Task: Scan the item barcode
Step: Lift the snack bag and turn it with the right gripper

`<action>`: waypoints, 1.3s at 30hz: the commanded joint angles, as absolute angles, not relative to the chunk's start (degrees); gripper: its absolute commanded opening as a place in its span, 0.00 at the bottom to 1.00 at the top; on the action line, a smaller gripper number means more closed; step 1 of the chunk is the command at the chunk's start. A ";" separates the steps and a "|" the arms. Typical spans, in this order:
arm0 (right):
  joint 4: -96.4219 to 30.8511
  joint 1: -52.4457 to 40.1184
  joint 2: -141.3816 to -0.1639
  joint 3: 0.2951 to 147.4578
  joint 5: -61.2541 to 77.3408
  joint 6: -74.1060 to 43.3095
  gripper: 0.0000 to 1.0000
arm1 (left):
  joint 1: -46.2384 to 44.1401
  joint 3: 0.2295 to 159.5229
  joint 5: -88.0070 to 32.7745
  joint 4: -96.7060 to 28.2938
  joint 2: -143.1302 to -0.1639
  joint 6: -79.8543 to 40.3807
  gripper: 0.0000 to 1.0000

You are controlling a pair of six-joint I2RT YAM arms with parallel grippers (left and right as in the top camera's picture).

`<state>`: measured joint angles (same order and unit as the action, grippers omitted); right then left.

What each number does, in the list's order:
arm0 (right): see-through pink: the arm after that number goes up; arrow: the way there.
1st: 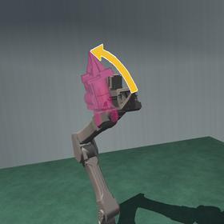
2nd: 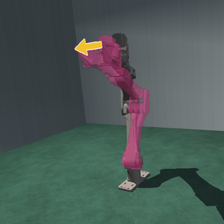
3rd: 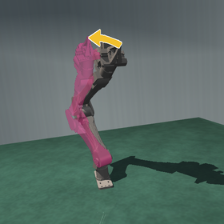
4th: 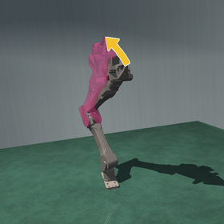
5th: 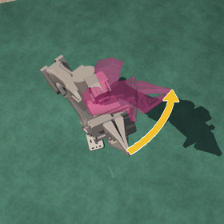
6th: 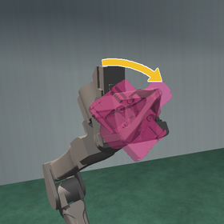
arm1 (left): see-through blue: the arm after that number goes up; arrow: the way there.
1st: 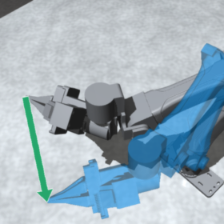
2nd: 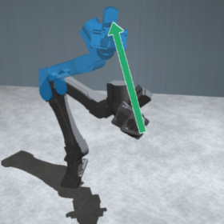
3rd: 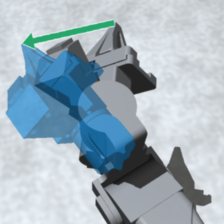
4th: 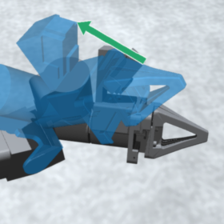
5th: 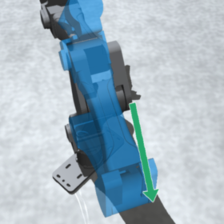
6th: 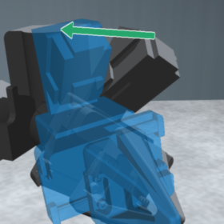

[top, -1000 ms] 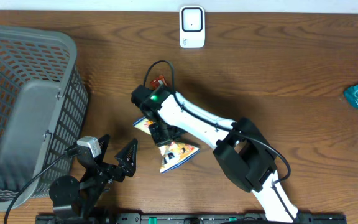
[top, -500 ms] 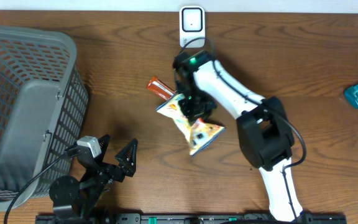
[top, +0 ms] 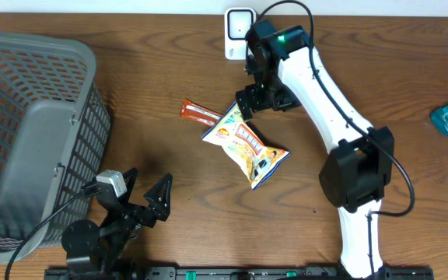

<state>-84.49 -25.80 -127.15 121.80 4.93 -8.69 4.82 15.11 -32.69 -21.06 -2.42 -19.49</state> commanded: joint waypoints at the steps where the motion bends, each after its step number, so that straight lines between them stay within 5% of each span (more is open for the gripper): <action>1: -86.32 -28.25 -125.73 122.30 3.99 -6.92 0.99 | 5.02 15.09 -33.01 -20.99 -2.11 -19.38 0.98; 6: -88.82 -31.77 -125.69 121.32 2.22 -7.25 0.99 | 5.02 15.09 -33.01 -20.99 -2.11 -19.38 0.98; 11: -88.25 -39.44 -125.67 119.20 -14.66 -12.69 0.99 | 5.02 15.09 -33.01 -20.99 -2.11 -19.38 0.98; 19: -74.74 -42.70 -125.67 105.25 -19.59 -10.31 0.97 | 5.02 15.09 -33.01 -20.99 -2.11 -19.38 0.98; 24: -67.00 -42.85 -125.67 96.14 -20.14 -8.86 0.71 | 5.02 15.09 -33.01 -20.99 -2.11 -19.38 0.98; 32: -57.17 -42.78 -125.69 84.25 -23.07 -3.84 0.01 | 5.02 15.09 -33.01 -20.99 -2.11 -19.40 0.98; 39: -60.97 -42.68 -125.45 87.20 -15.35 0.10 0.01 | 5.02 15.09 -33.01 -20.99 -2.11 -19.38 0.98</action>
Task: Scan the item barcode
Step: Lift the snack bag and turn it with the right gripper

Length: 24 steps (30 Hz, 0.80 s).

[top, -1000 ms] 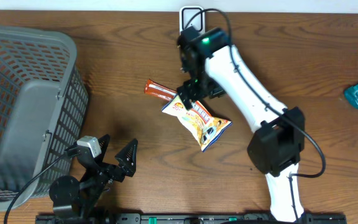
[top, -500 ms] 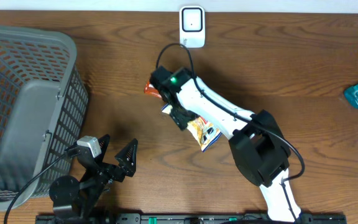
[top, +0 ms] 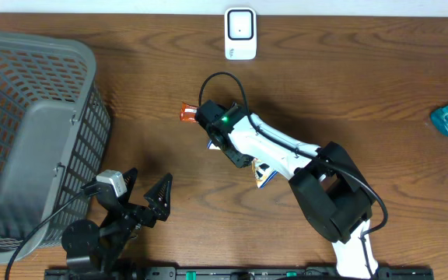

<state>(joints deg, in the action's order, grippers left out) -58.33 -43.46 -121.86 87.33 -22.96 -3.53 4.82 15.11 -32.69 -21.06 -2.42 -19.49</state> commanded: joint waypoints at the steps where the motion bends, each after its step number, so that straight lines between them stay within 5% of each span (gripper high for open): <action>1: -62.37 -42.46 -125.38 88.75 -11.40 1.91 0.01 | 5.02 15.09 -33.01 -20.99 -2.11 -19.38 0.98; 5: -71.20 -40.23 -124.68 97.45 14.66 15.46 0.01 | 5.02 15.09 -33.01 -20.99 -2.11 -19.38 0.98; 12: -97.54 -33.06 -124.60 108.25 60.23 63.07 0.01 | 5.02 15.09 -33.01 -20.99 -2.11 -19.38 0.98; 19: -97.51 -28.62 -124.60 108.20 74.41 54.72 0.01 | 5.02 15.09 -33.01 -20.99 -2.11 -19.38 0.98; 24: -97.51 -27.03 -124.60 108.18 77.52 62.78 0.01 | 5.02 15.09 -33.01 -20.97 -2.11 -19.38 0.98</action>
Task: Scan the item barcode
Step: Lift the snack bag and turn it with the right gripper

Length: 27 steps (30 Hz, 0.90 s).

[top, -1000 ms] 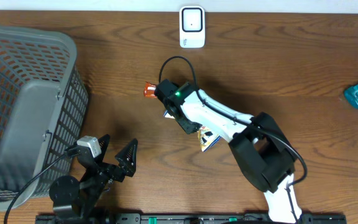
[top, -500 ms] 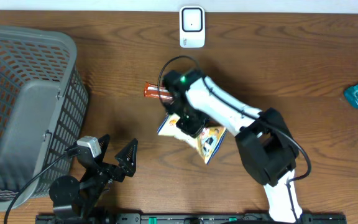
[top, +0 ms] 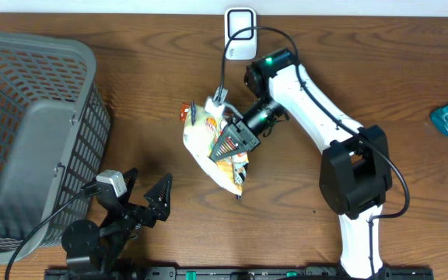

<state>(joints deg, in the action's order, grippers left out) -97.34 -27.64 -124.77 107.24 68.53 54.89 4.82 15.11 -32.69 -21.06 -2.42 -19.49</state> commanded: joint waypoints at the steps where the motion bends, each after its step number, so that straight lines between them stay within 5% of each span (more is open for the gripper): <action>1: -97.51 -26.98 -124.60 108.18 77.54 65.47 0.01 | 5.02 15.09 -33.01 -20.99 -2.11 -19.38 0.98; 14: -97.49 -28.60 -124.60 108.16 83.83 104.57 0.01 | 5.02 15.09 -33.01 -20.99 -2.11 -19.38 0.98; 27: -85.84 -28.62 -124.60 108.38 89.54 108.05 0.01 | 5.02 15.09 -33.01 -20.99 -2.11 -19.38 0.98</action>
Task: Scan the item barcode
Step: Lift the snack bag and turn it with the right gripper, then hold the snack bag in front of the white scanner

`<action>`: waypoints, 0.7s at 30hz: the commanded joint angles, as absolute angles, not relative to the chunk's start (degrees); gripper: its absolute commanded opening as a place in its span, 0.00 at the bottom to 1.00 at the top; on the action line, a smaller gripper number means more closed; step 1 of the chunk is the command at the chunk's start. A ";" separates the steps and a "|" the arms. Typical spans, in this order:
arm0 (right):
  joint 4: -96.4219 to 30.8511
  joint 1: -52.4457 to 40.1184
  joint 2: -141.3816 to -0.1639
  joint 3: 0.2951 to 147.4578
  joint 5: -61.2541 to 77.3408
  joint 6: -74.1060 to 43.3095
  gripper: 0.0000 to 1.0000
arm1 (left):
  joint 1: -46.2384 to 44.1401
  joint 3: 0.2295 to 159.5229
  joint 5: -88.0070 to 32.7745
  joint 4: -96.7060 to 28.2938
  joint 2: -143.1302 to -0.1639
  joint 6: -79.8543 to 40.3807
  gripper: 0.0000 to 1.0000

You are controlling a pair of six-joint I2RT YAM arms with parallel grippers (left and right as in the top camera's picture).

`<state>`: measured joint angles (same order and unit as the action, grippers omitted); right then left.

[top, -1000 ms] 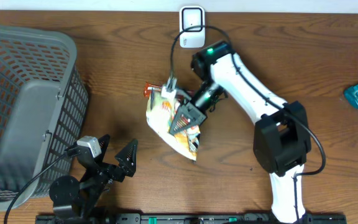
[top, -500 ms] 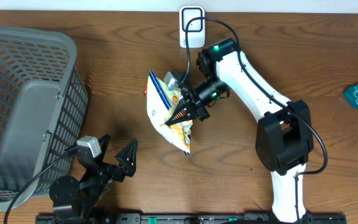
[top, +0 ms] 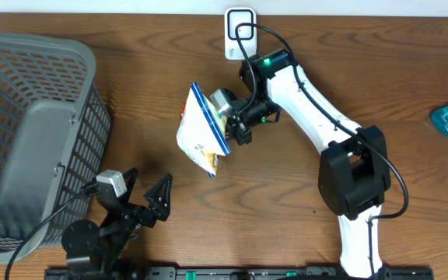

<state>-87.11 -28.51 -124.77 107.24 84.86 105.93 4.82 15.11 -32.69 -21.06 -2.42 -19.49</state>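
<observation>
A yellow-and-white snack bag (top: 201, 132) with a blue edge hangs above the table, tilted on its side. My right gripper (top: 228, 120) is shut on the bag's right edge. The white barcode scanner (top: 240, 33) stands at the table's back edge, just behind my right arm. An orange-red wrapped bar (top: 183, 110) lies on the table, mostly hidden behind the lifted bag. My left gripper (top: 148, 198) rests open at the front left, holding nothing.
A large grey mesh basket (top: 33, 132) fills the left side of the table. A teal packet lies at the far right edge. The right arm's base (top: 352, 187) sits at the front right.
The right gripper has turned the snack bag, so its blue edge now faces up, and lifted it a little toward the back. The left arm has not moved.
First the snack bag lay flat mid-table with my right gripper at its upper corner. Then the right arm was stretched low over the bag. Afterwards the bag was raised in the gripper, and now it is held tilted, nearer the scanner.
</observation>
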 commanded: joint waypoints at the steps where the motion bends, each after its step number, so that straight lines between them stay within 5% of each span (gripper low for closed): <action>1: -85.36 -28.67 -124.60 108.38 89.54 108.05 0.01 | 5.02 15.09 -33.01 -20.99 -2.11 -19.38 0.98; 21: -86.52 -28.36 -124.60 108.38 82.78 100.27 0.01 | 5.02 15.09 -33.01 -20.99 -2.11 -19.38 0.98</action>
<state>-86.46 -28.51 -124.77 107.24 84.77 105.43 4.82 15.11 -32.69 -21.06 -2.42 -19.51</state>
